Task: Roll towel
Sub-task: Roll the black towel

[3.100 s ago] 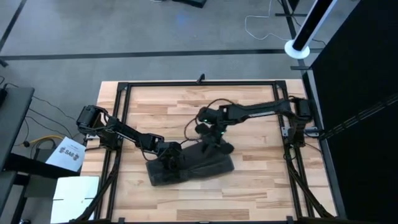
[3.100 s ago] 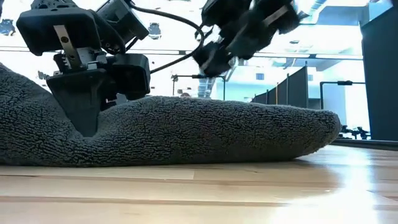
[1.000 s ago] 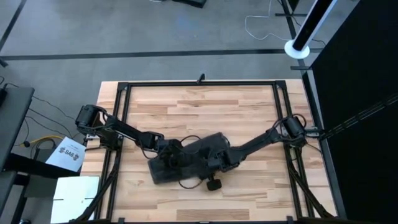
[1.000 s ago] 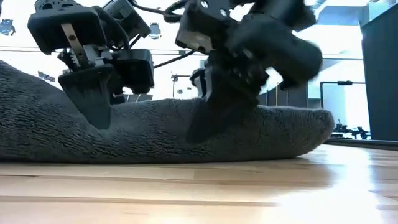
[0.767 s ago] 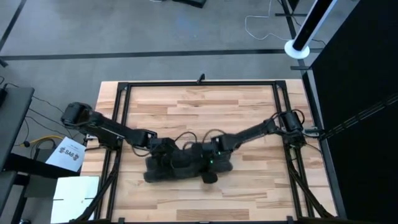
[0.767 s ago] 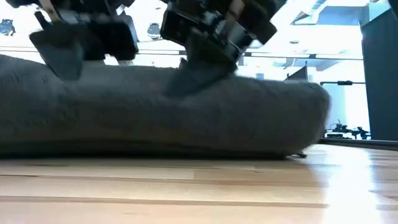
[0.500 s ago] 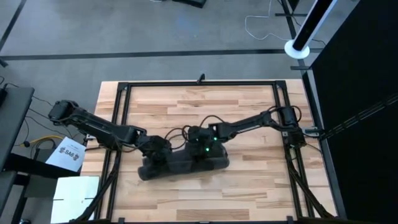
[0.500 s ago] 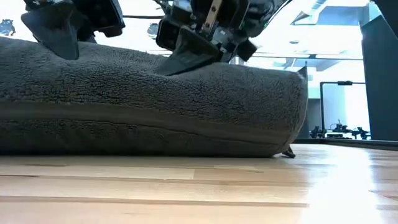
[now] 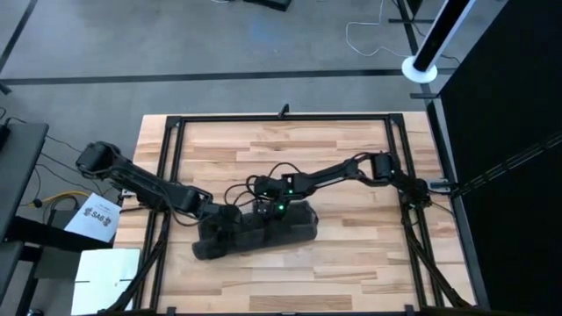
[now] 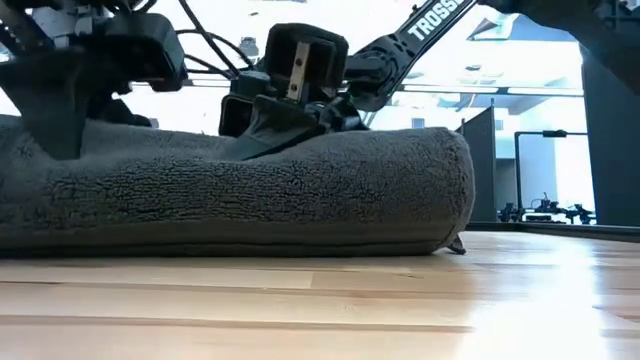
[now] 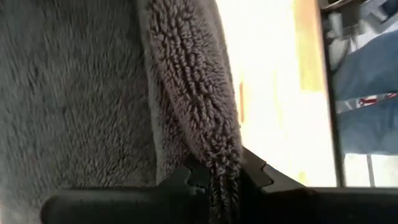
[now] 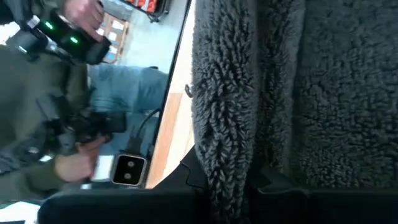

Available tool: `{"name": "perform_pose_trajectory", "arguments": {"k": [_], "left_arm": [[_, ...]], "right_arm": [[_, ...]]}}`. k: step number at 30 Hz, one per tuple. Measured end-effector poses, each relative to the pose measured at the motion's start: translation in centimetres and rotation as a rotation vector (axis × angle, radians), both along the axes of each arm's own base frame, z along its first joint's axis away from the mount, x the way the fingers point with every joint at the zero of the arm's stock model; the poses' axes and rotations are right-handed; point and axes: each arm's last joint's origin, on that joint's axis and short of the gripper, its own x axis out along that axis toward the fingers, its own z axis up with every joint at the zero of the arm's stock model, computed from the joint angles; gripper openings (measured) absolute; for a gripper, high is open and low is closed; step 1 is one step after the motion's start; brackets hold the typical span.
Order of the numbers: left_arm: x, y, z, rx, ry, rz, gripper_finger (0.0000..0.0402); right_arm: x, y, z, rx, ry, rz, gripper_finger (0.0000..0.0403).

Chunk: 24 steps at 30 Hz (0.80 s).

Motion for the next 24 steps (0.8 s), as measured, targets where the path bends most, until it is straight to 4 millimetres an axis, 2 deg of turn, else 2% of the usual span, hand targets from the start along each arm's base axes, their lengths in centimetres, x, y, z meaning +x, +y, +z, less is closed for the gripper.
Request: {"name": "perform_pose_trajectory", "arguments": {"k": [9,19,21,24], "left_arm": [[0.2,-0.3,-2.3,0.135,0.085,0.028,0.0018],[1.3,0.2,-3.9,0.135,0.096,0.027,0.0018],[1.4,0.4,-3.9,0.123,0.102,0.034,0.0018],[1.3,0.6,-4.0,0.108,0.119,0.032,0.0018]], "right_arm": [[0.0,-2.3,-0.4,0.029,0.109,-0.098,0.0019],[-0.3,-2.0,-0.8,-0.036,0.085,-0.075,0.002],[-0.3,-2.0,-0.8,-0.047,0.069,-0.063,0.0034],[-0.4,-2.1,-0.7,-0.041,0.041,-0.036,0.0078]]}}
